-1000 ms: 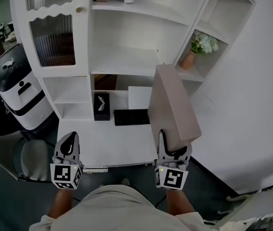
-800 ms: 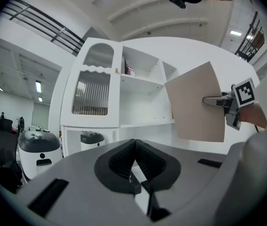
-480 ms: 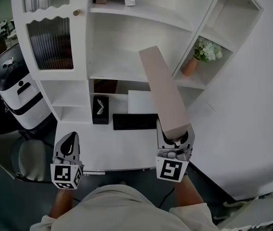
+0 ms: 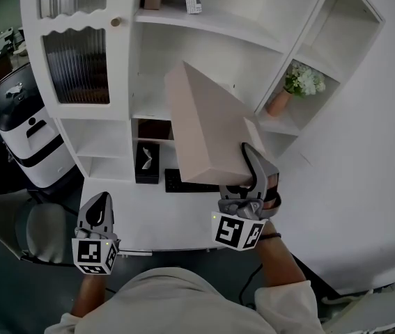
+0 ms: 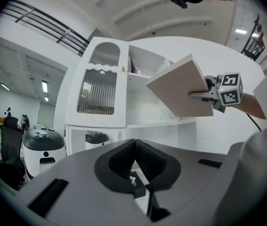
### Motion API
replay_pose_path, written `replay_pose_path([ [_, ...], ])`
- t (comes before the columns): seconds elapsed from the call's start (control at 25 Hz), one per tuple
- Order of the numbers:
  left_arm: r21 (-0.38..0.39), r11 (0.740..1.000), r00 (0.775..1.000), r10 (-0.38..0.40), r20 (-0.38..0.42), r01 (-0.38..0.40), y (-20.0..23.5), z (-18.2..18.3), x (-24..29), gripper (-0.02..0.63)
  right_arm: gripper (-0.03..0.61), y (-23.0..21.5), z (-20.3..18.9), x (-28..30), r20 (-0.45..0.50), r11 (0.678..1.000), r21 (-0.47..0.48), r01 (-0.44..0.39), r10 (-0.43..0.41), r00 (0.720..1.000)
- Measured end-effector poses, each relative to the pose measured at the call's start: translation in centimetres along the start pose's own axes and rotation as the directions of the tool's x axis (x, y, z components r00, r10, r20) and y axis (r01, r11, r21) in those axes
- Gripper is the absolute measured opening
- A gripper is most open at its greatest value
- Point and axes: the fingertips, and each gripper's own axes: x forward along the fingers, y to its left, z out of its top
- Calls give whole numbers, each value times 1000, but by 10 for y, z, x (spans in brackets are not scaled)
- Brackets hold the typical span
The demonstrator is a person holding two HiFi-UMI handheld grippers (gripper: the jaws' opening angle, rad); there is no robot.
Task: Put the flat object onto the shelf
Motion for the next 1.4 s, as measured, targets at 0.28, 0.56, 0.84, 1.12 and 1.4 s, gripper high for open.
replay_pose_path([
  [0.28,-5,1000,1000,22,-3,-22,9,-3,-2,0,275,25,4,25,-6,979,-193,-59,59,998],
  [0.56,-13,999,999,44,-11,-44,17,-8,-6,0,275,43,-3,44,-26,953,-288,-93,90,996],
  [0.84,-15,998,998,64,-23,-64,24,-11,-9,0,275,61,-13,64,-60,931,-333,-151,139,989],
  [1.12,-15,996,996,86,-35,-87,32,-16,-10,0,275,81,-24,82,-93,904,-371,-212,191,977],
  [1.4,-23,994,993,106,-48,-107,38,-22,-9,0,275,98,-33,103,-124,876,-402,-266,236,964],
])
